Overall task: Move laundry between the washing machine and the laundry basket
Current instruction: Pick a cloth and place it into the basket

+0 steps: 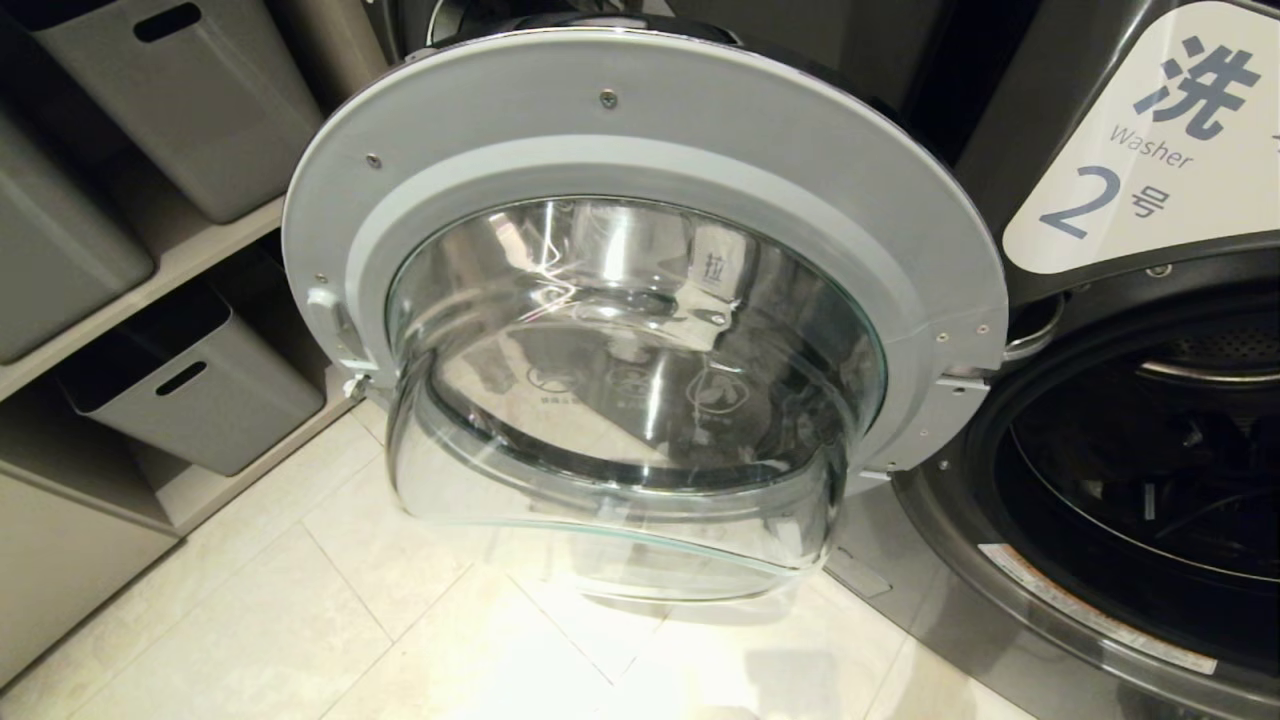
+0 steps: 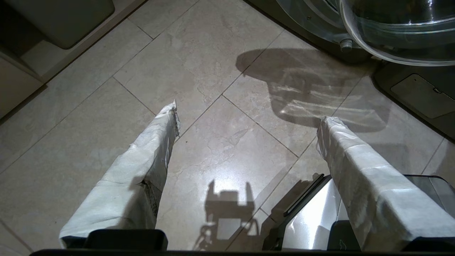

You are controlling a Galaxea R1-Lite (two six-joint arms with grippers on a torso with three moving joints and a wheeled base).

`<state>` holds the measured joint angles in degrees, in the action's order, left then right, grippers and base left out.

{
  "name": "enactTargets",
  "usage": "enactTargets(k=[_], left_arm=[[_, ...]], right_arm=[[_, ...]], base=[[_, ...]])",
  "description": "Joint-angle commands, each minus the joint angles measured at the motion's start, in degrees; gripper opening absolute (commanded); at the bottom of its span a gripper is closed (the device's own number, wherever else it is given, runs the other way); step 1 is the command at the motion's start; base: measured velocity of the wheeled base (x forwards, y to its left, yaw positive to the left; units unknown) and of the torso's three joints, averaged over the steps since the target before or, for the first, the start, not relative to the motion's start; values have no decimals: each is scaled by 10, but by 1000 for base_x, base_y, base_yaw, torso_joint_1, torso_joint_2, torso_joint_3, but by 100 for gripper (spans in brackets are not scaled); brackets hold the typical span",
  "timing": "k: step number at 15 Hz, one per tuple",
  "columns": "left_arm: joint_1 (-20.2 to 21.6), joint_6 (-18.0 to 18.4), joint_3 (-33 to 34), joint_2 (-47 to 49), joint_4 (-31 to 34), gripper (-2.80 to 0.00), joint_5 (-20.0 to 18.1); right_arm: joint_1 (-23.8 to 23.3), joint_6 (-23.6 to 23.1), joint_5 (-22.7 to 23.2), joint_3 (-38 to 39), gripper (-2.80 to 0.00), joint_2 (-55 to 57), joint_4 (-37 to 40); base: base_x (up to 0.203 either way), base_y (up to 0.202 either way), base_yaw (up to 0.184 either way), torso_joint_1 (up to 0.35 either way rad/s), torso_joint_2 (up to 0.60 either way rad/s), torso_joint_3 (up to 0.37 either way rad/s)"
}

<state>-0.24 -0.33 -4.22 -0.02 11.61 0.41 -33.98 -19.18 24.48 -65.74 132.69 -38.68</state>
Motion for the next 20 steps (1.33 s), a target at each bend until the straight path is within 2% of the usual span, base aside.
enactTargets(k=[1, 3, 7, 8, 11, 13, 15, 20], left_arm=[[0, 0, 0, -1, 1, 0, 0], [0, 0, 0, -1, 1, 0, 0], [0, 0, 0, -1, 1, 0, 0], [0, 0, 0, -1, 1, 0, 0], [0, 0, 0, -1, 1, 0, 0], [0, 0, 0, -1, 1, 0, 0], [0, 0, 0, -1, 1, 0, 0], [1, 0, 0, -1, 1, 0, 0]], right_arm=[[9, -1, 1, -6, 0, -3, 6], [12, -2, 1, -21, 0, -7, 63], [15, -3, 1, -101, 0, -15, 241], [15, -5, 0, -112, 0, -7, 250], [17, -75, -3, -112, 0, 2, 249], [27, -98, -9, -105, 0, 1, 249], [41, -122, -36, -105, 0, 3, 249], [59, -134, -38, -104, 0, 15, 231]], base=[[0, 0, 0, 0, 0, 0], [0, 0, 0, 0, 0, 0], [0, 0, 0, 0, 0, 0], [0, 0, 0, 0, 0, 0], [0, 0, 0, 0, 0, 0], [0, 0, 0, 0, 0, 0], [0, 0, 0, 0, 0, 0], [0, 0, 0, 0, 0, 0]])
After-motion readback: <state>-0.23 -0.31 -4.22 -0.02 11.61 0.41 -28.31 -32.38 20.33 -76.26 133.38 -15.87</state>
